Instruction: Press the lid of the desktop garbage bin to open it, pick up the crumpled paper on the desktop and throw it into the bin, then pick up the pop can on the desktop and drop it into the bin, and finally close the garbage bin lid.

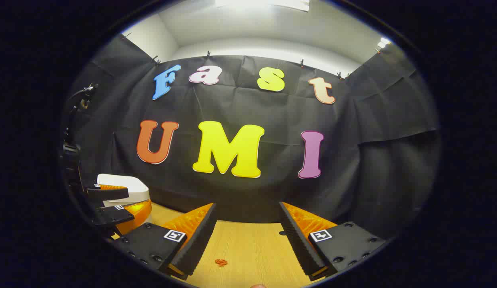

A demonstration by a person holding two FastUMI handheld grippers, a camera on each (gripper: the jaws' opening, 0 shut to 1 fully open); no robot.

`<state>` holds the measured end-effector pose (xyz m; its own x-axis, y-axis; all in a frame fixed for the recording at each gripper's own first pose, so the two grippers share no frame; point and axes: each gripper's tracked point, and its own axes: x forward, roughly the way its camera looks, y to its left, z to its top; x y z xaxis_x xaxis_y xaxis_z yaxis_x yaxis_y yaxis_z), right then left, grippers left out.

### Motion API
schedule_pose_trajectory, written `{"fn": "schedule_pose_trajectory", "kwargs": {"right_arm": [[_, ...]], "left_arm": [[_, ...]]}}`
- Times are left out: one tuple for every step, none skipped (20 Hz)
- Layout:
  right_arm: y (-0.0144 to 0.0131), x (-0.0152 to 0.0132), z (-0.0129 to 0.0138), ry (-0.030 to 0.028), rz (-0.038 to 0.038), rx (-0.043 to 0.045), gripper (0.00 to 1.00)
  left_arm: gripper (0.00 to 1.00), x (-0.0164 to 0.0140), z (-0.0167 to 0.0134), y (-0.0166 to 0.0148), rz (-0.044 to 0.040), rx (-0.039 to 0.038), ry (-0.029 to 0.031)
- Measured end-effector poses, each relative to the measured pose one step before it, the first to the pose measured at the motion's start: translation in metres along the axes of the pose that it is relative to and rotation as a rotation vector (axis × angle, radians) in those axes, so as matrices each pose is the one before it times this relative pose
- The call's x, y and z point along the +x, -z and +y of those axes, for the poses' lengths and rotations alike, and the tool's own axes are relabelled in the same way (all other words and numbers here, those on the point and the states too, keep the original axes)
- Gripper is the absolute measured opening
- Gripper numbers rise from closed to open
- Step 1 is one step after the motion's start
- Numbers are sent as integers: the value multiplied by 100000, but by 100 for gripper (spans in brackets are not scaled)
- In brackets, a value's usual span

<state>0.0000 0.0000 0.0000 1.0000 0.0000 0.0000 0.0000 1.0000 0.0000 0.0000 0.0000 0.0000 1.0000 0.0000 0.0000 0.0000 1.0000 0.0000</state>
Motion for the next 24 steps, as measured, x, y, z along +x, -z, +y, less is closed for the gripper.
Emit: {"fn": "schedule_pose_trajectory", "kwargs": {"right_arm": [[125, 121, 193, -528, 760, 214, 98], [-54, 179, 174, -521, 121, -50, 98], [54, 204, -90, 421, 164, -461, 96], [11, 133, -100, 442, 301, -764, 96], [109, 174, 1, 278, 169, -490, 98], [-44, 155, 215, -228, -264, 61, 98], [62, 115, 177, -193, 90, 518, 96], [74, 91, 199, -544, 289, 600, 98], [87, -55, 286, -1185, 401, 330, 96], [29, 6, 335, -1559, 89, 289, 98], [76, -58, 172, -1290, -112, 158, 98], [-112, 55, -54, -314, -830, 62, 98], [-14, 50, -206, 252, -712, 91, 96], [21, -12, -147, 465, -39, -73, 96], [78, -15, -103, 354, -17, -209, 96], [-58, -71, -42, -242, 110, 17, 96], [-65, -110, 83, -503, -201, 45, 96], [-123, -74, -107, -114, -152, -314, 96], [92, -23, -229, 484, 240, -540, 98], [-79, -84, -240, 754, -209, -301, 96], [-129, 31, -92, 460, -583, 30, 96], [-213, -65, -59, 593, -479, -39, 96], [-36, 56, -207, 932, -428, -174, 96], [-60, 144, -138, 890, -296, -165, 96]], "left_arm": [[97, 174, 244, 135, 428, 154, -457], [98, 245, 257, 44, 200, 175, -341], [97, 216, 84, -1, 509, 204, -55], [98, 256, -22, 61, 445, 261, 179], [97, 60, 18, 42, 241, 514, 164], [97, 54, 54, 21, 136, 449, 106], [97, 68, -74, -26, 263, 90, 377], [97, -88, -13, -9, 1014, -152, -277], [97, -165, 224, 248, 574, -633, -920], [97, -170, -104, -23, 5, -825, -377], [97, -292, 13, -161, -143, -529, -427], [97, -207, 21, -3, 3, -596, -541], [97, -65, 56, 179, 906, -811, -723], [97, 100, -57, 286, 1028, -929, -383], [97, -91, 38, 33, 709, -400, -453], [97, 86, 57, -2, 582, 11, -341], [96, -9, 95, -172, -537, 10, 56], [95, -118, 254, -359, -990, 163, -163], [93, 168, 160, -265, -421, 7, -286], [81, 96, 318, -304, -700, -180, -470], [84, 176, 206, -377, -663, -78, -416], [65, 158, 353, -284, -358, 542, -433], [70, 306, 270, -194, -80, 972, -94], [53, 332, 462, -204, -1, 1002, -43]]}}
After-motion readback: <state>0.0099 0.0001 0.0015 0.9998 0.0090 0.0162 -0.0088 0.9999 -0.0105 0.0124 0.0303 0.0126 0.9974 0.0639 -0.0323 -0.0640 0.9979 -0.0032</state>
